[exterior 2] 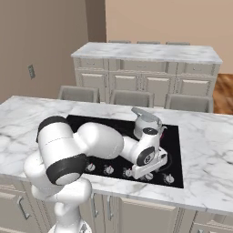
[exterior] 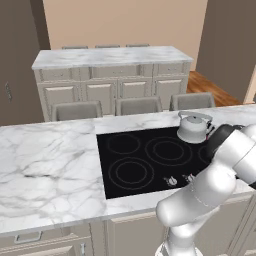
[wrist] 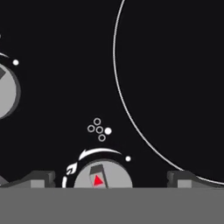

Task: The kettle is done boiling. Turn off the stove, then wait for 300 timesteps before moving the kettle to the dining table.

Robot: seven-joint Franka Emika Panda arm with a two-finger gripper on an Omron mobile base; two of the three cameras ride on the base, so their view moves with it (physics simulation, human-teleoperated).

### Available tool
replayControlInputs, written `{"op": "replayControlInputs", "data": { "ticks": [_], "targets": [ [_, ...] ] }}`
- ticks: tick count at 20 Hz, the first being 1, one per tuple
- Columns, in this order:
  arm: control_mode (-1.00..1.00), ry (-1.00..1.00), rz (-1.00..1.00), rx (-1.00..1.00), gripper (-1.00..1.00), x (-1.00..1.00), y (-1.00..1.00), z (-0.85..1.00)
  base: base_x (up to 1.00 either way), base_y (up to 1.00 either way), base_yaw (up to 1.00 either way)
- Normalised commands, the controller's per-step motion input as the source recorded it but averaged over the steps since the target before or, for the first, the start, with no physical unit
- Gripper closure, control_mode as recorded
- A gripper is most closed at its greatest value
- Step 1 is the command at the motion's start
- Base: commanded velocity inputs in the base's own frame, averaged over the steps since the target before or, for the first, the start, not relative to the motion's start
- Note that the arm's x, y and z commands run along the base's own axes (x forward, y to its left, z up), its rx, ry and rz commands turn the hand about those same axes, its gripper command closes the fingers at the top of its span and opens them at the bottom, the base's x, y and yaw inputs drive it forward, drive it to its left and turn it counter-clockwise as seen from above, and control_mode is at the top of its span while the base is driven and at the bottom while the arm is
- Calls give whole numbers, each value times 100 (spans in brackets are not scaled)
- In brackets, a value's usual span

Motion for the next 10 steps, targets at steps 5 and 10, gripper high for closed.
{"op": "replayControlInputs", "data": {
  "ticks": [5,10],
  "targets": [
    [-100,0,3,0,100,3,-5,-17,0,0,0],
    [-100,1,0,0,100,0,0,-19,0,0,0]
  ]
}}
